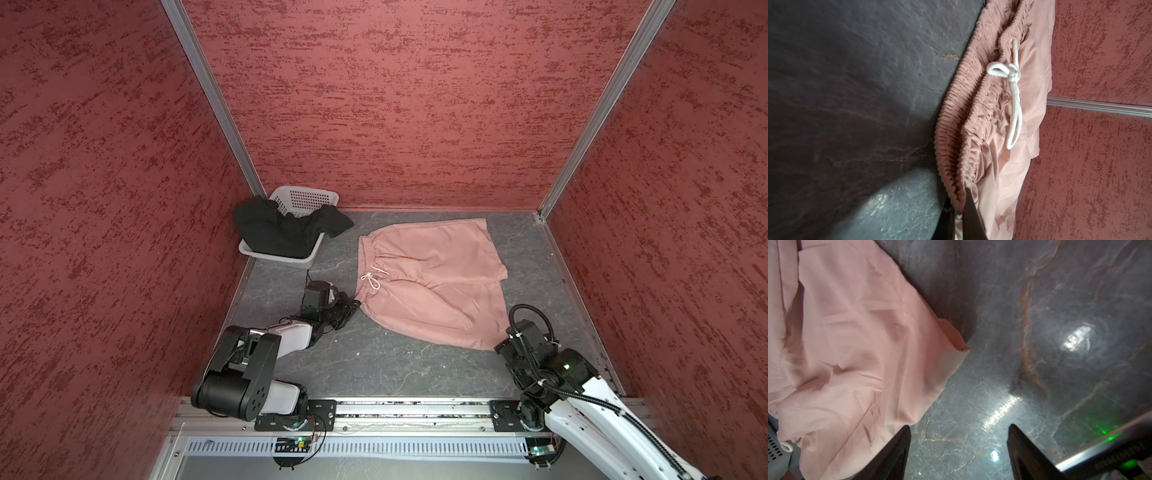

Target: Fold and stack the shorts

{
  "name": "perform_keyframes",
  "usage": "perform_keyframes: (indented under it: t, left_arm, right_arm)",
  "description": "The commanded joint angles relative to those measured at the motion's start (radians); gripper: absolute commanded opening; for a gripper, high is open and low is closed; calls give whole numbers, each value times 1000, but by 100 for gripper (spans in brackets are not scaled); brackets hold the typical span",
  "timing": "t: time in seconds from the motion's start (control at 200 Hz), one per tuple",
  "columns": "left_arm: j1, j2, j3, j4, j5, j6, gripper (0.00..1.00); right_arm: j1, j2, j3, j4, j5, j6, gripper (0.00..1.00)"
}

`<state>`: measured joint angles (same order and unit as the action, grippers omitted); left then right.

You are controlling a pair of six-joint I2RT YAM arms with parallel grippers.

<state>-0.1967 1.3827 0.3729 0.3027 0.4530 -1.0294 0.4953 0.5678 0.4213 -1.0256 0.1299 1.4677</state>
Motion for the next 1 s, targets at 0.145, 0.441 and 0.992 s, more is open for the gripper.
perform_keyframes:
  t: [0.145, 0.441, 0.992]
  left_arm:
    - [13, -142, 18, -185, 5, 102, 1]
    - [25, -211, 32, -277, 6, 147, 1]
    - [34, -264, 212, -615, -37, 385, 0]
  right_arm:
    - [-24, 71, -77, 203, 109, 4, 70]
    - [-109, 64, -167, 366, 131, -80, 51]
    - [-123, 81, 100, 117, 330, -249, 0]
